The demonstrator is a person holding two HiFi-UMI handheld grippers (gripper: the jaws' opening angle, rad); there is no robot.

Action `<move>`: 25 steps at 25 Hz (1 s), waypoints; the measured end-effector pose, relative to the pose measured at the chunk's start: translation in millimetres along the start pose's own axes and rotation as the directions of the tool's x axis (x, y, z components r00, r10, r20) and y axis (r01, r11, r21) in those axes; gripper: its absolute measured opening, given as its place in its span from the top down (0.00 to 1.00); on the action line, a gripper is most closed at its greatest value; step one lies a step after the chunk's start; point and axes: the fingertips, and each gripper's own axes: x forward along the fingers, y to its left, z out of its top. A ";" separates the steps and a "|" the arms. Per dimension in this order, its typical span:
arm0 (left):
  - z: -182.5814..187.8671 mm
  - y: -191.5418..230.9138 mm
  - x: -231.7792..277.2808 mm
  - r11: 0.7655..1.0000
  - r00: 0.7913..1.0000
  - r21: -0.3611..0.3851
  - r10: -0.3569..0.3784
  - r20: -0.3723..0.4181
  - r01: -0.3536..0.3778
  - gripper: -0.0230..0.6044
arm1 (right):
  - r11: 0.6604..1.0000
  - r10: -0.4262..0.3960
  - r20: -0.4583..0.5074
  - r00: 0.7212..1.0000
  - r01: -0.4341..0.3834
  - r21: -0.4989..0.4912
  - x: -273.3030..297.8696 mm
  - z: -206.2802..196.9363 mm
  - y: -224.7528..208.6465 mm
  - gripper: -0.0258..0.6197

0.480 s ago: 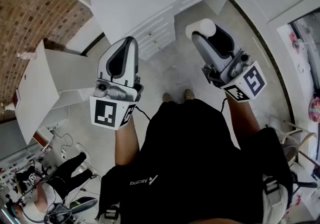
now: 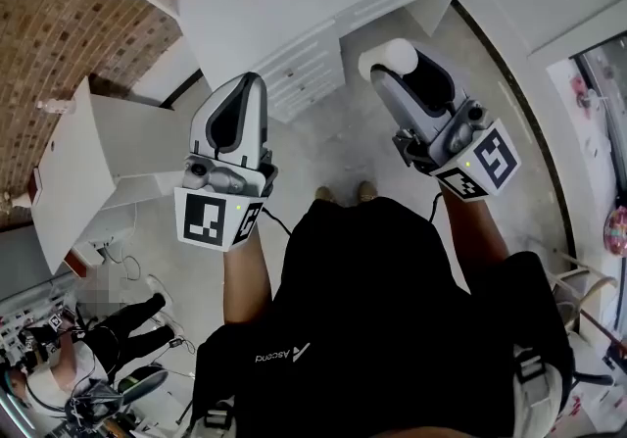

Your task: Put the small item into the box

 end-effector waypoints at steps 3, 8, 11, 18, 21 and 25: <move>-3.5 -2.3 12.4 1.000 1.000 0.011 0.013 0.000 -0.013 0.97 | 1.000 0.027 -0.004 1.000 -0.027 -0.009 1.2 2.6 -11.3 0.70; -11.1 7.4 28.7 0.999 0.999 0.018 0.039 -0.008 -0.039 0.97 | 0.999 0.046 -0.018 0.999 -0.046 -0.009 14.7 0.0 -31.2 0.70; -16.1 20.8 36.9 0.999 0.999 0.019 0.049 -0.011 -0.049 0.97 | 0.999 0.052 -0.035 0.998 -0.052 -0.007 28.6 -6.9 -41.3 0.70; -34.2 72.3 62.4 0.998 0.998 0.023 0.056 0.004 -0.056 0.97 | 0.997 0.071 -0.069 0.995 -0.073 -0.019 82.9 -31.4 -65.0 0.70; -43.0 105.8 76.9 0.998 0.998 0.020 0.057 0.004 -0.057 0.97 | 0.997 0.073 -0.089 0.993 -0.076 -0.031 118.3 -41.7 -78.1 0.70; -56.3 152.2 98.6 0.999 0.999 0.017 0.040 -0.001 -0.040 0.97 | 0.997 0.065 -0.110 0.992 -0.070 -0.044 169.6 -56.4 -96.4 0.70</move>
